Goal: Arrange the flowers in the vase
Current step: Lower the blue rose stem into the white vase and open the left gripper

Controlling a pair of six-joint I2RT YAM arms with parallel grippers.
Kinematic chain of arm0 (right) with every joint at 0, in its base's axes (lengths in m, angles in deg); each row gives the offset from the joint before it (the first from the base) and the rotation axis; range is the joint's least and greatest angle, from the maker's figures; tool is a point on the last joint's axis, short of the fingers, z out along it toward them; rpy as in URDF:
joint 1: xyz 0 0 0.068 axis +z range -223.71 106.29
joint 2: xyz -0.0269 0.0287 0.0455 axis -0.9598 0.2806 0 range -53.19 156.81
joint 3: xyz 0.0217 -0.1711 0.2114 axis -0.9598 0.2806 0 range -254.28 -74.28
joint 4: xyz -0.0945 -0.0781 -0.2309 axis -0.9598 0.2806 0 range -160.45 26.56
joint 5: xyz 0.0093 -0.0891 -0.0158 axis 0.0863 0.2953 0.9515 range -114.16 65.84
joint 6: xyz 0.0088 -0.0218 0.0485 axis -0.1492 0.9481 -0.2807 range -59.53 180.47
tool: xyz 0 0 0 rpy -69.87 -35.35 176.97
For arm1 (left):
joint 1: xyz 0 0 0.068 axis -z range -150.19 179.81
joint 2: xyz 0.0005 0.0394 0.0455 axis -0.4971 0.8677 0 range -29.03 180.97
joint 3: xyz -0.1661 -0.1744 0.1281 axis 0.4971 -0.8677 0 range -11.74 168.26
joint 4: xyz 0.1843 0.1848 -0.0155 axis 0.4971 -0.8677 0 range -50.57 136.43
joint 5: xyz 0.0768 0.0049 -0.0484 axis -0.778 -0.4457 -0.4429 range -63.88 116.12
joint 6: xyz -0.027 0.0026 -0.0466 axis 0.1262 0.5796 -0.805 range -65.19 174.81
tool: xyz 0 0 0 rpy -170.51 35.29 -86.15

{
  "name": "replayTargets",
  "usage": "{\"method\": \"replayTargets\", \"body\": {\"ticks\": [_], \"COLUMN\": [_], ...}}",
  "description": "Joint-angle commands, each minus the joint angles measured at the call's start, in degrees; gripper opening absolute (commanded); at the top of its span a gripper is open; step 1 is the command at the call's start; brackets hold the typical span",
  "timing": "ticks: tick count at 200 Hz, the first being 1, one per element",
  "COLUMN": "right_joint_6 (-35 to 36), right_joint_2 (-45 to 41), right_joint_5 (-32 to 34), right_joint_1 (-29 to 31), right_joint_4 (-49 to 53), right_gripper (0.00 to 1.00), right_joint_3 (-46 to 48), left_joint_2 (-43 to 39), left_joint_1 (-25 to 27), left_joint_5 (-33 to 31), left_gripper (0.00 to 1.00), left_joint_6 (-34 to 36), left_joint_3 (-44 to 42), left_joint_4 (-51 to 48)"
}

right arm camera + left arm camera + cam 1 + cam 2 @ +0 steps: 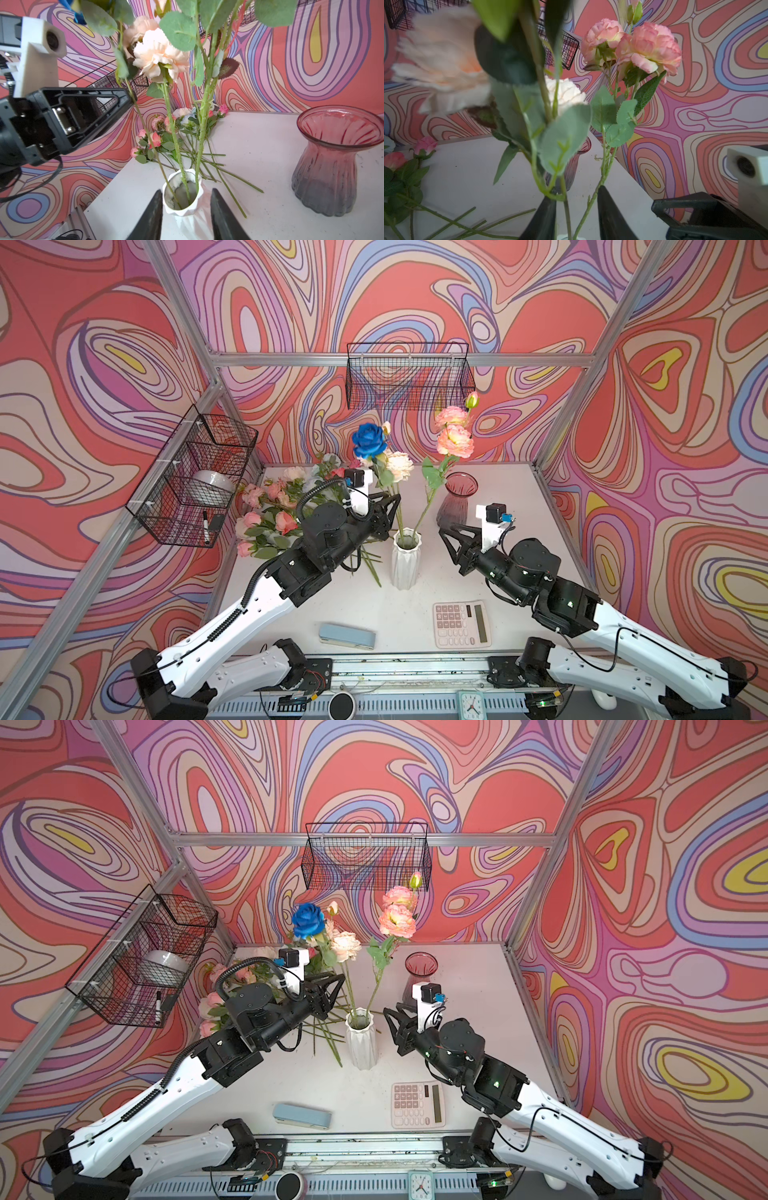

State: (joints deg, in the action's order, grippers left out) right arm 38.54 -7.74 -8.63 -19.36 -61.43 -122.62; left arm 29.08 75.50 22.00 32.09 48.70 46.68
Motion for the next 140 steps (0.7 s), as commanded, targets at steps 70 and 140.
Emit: {"method": "replayTargets", "body": {"ticks": [70, 140], "right_joint_6": [-1.1, -1.9], "right_joint_2": [-0.9, -2.4], "right_joint_5": [0.0, 2.1], "right_joint_1": [0.2, 0.2], "right_joint_4": [-1.3, -1.1], "right_gripper": [0.59, 0.58], "right_joint_3": [2.4, 5.3], "left_joint_2": [-18.7, -32.7], "left_joint_1": [0.8, 0.8], "left_joint_5": [-0.8, -10.1], "left_gripper": [0.69, 0.73], "left_joint_6": [-10.7, -15.5], "left_joint_3": [-12.3, -23.1], "left_joint_4": [-4.3, -12.3]}}
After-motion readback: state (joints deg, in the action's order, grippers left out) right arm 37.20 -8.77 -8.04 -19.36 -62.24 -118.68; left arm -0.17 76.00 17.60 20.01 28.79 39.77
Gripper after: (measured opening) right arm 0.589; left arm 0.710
